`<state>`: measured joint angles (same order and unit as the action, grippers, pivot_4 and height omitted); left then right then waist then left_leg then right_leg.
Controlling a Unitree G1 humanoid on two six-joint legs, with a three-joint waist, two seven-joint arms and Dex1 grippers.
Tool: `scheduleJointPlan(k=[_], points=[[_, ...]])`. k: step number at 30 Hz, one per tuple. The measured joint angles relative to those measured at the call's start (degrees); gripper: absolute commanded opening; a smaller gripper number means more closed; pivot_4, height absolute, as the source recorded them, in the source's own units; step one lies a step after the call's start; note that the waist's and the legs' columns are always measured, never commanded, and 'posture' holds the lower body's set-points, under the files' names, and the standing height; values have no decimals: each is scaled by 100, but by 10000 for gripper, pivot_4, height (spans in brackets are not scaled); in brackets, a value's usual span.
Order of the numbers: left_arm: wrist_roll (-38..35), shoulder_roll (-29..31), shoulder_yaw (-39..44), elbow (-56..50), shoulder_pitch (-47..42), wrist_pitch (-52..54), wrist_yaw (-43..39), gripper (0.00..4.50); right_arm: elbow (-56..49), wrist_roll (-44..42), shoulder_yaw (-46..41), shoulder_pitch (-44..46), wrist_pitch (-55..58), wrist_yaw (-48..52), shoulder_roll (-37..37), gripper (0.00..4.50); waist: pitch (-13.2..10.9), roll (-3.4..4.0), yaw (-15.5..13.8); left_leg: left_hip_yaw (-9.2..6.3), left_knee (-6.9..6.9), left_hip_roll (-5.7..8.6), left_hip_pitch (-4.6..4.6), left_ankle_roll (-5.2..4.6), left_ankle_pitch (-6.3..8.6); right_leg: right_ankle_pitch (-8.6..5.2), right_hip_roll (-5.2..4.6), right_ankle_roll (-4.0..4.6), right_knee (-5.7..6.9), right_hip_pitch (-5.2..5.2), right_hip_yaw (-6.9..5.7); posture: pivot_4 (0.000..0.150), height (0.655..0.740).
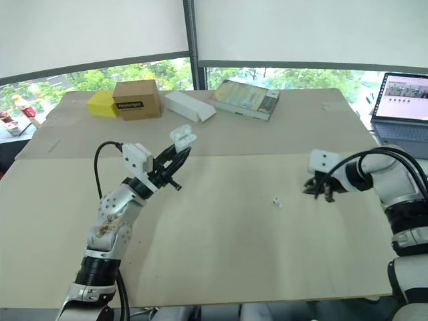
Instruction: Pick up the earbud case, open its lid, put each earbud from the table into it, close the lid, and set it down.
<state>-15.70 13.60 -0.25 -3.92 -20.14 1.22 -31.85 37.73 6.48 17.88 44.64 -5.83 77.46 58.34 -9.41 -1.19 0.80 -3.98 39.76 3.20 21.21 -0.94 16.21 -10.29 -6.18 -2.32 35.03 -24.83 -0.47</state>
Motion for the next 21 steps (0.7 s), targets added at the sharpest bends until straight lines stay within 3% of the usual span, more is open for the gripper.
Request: scheduleJointPlan(k=[5, 9, 21], points=[[40, -59, -96, -227, 201, -14, 68, 5646, 633, 578, 196, -57, -1161, -29, 193, 3552, 0, 0, -14, 0, 0, 0, 0, 0, 0, 0, -3, 0, 0, 1, 1, 1500, 7400], [37, -59, -101, -320, 256, 1, 110, 5646, 1020, 792, 189, -91, -1420, -45, 245, 3552, 0, 0, -15, 0, 0, 0, 0, 1, 0, 0, -3, 0, 1, 1, 2, 1500, 7400], [24, -49, -106, -414, 250, 23, 114, 5646, 466, 545, -269, -953, -820, 413, 692, 3552, 0, 1, -107, -1, 1, -1, -10, -3, 3, 2, -6, -3, -1, 18, 0, 1500, 7400]])
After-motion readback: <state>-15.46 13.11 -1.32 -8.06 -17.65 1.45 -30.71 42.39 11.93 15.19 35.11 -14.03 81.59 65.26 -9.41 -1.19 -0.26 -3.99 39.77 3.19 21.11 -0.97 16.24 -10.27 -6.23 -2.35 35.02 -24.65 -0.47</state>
